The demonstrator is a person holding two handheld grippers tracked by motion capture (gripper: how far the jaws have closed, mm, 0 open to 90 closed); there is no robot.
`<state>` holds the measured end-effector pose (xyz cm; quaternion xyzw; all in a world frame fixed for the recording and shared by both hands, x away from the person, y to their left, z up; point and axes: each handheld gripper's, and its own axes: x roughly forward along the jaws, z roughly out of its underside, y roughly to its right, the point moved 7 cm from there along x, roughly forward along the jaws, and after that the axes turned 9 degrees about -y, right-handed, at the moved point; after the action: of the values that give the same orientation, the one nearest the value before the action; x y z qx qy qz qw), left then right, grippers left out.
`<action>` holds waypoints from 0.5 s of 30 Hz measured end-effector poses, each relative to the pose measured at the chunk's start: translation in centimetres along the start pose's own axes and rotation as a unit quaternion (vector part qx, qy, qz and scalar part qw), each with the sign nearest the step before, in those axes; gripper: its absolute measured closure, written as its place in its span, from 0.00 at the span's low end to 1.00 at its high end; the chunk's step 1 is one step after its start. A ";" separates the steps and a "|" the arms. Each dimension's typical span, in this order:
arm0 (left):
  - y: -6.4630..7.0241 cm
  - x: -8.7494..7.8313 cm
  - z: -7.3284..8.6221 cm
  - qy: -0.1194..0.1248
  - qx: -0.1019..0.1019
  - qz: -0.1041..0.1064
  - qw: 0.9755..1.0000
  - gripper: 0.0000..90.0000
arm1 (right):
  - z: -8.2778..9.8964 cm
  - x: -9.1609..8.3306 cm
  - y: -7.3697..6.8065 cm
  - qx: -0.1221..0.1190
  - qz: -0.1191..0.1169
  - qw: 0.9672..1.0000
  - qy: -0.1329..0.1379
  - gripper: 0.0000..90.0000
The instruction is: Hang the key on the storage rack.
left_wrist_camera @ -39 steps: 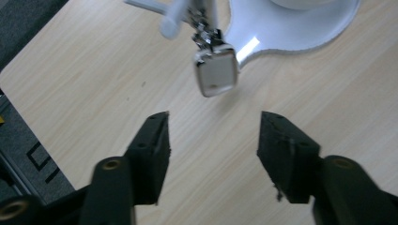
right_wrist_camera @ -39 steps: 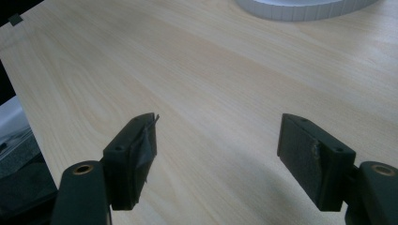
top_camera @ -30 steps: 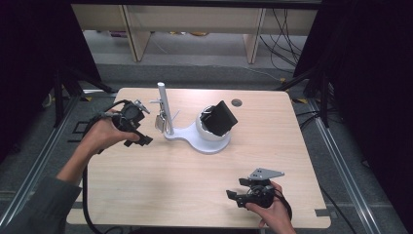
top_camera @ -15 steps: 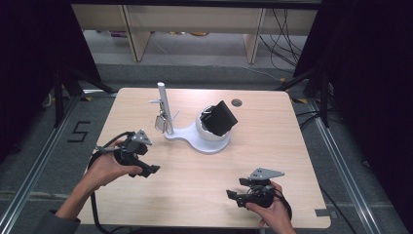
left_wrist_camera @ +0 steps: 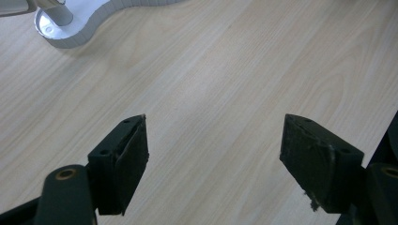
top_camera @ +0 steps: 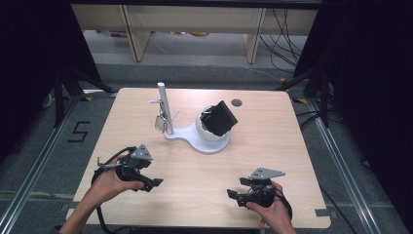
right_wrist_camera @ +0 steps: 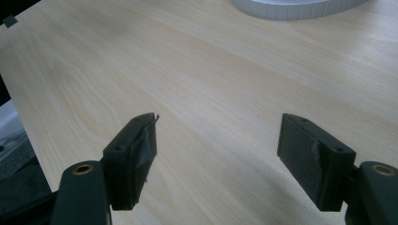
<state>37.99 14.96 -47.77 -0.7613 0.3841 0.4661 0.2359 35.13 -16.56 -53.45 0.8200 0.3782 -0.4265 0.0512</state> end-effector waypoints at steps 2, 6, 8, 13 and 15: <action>0.2 0.1 0.2 0.004 -0.004 0.001 1.000 0.26 | -0.1 0.1 -0.1 -0.002 -0.008 1.000 0.004 0.33; 0.9 0.7 1.0 0.009 0.001 0.009 1.000 0.25 | 0.0 0.0 0.0 -0.003 -0.005 1.000 -0.001 0.33; 1.4 1.2 1.3 0.015 0.001 0.011 1.000 0.24 | -0.1 0.1 -0.1 -0.004 -0.007 1.000 0.004 0.33; 2.3 2.1 2.1 0.024 0.004 0.011 1.000 0.21 | -0.2 -0.1 -0.1 0.009 -0.011 1.000 0.006 0.33; 2.5 2.3 2.5 0.030 0.002 0.009 1.000 0.21 | -0.2 -0.3 0.3 -0.008 0.000 1.000 0.009 0.33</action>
<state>35.29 14.37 -50.98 -0.7709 0.3987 0.4443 0.2220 35.34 -16.82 -53.17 0.8237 0.3815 -0.4161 0.0541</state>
